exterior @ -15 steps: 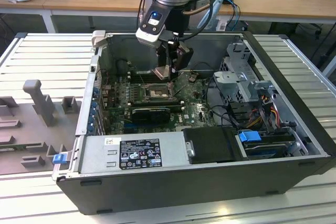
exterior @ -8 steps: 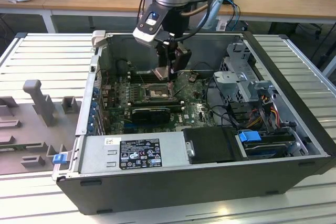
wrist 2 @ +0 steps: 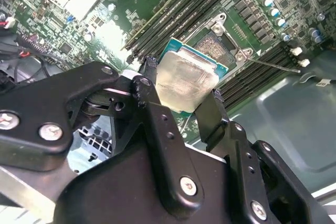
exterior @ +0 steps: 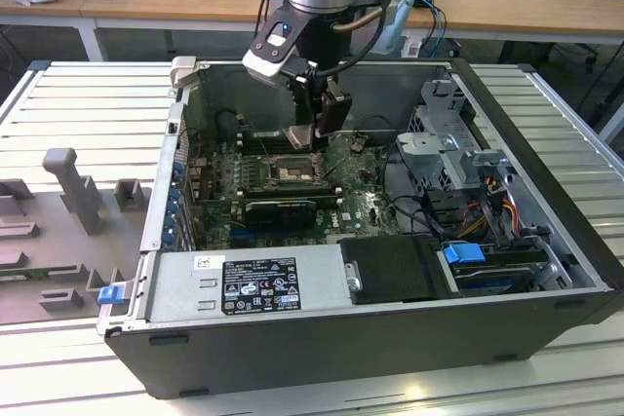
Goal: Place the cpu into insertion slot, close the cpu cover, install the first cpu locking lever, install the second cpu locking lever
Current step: 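Place the cpu into insertion slot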
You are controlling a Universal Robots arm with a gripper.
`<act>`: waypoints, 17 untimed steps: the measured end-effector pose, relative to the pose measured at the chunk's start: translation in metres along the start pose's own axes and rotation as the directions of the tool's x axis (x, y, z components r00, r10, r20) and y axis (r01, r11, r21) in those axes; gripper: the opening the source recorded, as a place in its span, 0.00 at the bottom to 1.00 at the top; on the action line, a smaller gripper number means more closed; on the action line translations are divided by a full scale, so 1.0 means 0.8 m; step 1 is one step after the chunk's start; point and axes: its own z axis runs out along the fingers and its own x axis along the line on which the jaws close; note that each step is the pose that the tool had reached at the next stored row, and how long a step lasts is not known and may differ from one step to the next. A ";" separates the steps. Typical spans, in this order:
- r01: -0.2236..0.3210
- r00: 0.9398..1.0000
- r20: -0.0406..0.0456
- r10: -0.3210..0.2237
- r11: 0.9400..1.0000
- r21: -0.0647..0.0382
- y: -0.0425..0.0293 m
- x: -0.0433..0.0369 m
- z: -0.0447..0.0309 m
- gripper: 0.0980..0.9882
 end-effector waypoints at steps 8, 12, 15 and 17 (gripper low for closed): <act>-0.020 1.000 0.000 0.020 1.000 0.000 0.0037 0.014 0.0105 0.50; -0.033 0.999 0.001 0.033 0.999 0.001 0.0041 0.015 0.0136 0.50; -0.046 0.999 0.004 0.046 0.999 0.001 0.0046 0.017 0.0169 0.50; -0.054 0.999 0.005 0.053 0.999 0.002 0.0048 0.019 0.0184 0.50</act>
